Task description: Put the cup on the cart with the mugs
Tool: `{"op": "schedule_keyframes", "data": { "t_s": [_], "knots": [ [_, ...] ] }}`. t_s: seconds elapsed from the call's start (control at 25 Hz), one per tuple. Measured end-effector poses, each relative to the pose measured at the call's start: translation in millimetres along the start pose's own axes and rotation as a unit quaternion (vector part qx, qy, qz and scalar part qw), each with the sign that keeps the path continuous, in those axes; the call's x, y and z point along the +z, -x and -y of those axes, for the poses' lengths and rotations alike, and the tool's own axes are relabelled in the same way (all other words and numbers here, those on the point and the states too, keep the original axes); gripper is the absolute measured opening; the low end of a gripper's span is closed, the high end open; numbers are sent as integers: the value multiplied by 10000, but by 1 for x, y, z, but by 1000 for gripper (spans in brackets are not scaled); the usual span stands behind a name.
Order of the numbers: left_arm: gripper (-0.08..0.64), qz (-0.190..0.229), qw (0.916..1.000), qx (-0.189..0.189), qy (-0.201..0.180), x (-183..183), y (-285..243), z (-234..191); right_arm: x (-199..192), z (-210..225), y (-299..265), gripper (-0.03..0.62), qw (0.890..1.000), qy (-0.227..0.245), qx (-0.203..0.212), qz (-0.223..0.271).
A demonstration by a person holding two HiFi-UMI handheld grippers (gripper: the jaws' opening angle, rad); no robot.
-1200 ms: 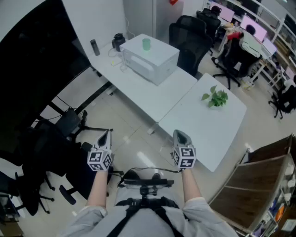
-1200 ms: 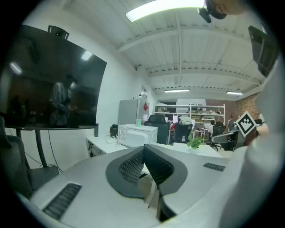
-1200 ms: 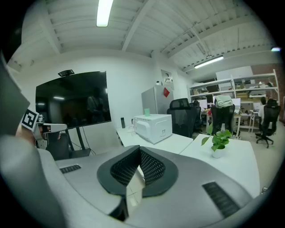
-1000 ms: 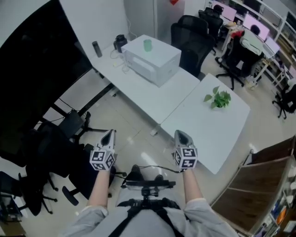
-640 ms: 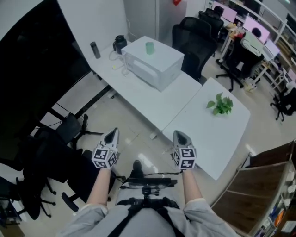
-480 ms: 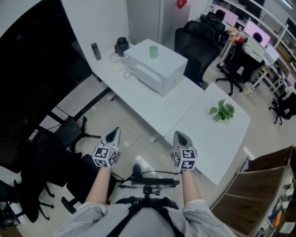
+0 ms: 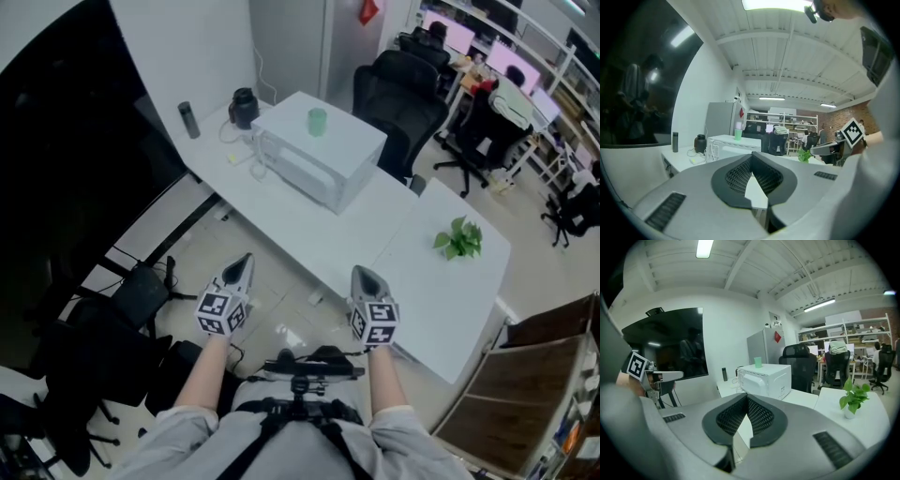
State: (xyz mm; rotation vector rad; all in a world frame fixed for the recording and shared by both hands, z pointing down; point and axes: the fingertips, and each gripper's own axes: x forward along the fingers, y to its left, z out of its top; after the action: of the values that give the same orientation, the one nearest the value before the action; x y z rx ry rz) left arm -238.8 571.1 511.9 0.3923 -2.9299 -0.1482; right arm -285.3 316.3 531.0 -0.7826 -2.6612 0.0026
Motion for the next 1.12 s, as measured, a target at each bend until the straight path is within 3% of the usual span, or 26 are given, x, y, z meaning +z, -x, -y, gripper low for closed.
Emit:
{"op": "schedule_keyframes", "data": {
  "t_s": [0.36, 0.76, 0.92, 1.12],
  "knots": [
    [5, -91, 9999, -14, 108, 5, -78, -12, 21, 37, -57, 9, 9998, 10, 90, -202],
    [5, 65, 9999, 93, -5, 42, -188, -18, 55, 77, -123, 9, 9987, 155, 468, -161],
    [14, -18, 9998, -147, -98, 52, -231, -23, 70, 83, -136, 9, 9991, 16, 422, -104],
    [147, -104, 9986, -521, -65, 67, -294, -35, 80, 101, -151, 9, 10000, -55, 12, -12]
  ]
}}
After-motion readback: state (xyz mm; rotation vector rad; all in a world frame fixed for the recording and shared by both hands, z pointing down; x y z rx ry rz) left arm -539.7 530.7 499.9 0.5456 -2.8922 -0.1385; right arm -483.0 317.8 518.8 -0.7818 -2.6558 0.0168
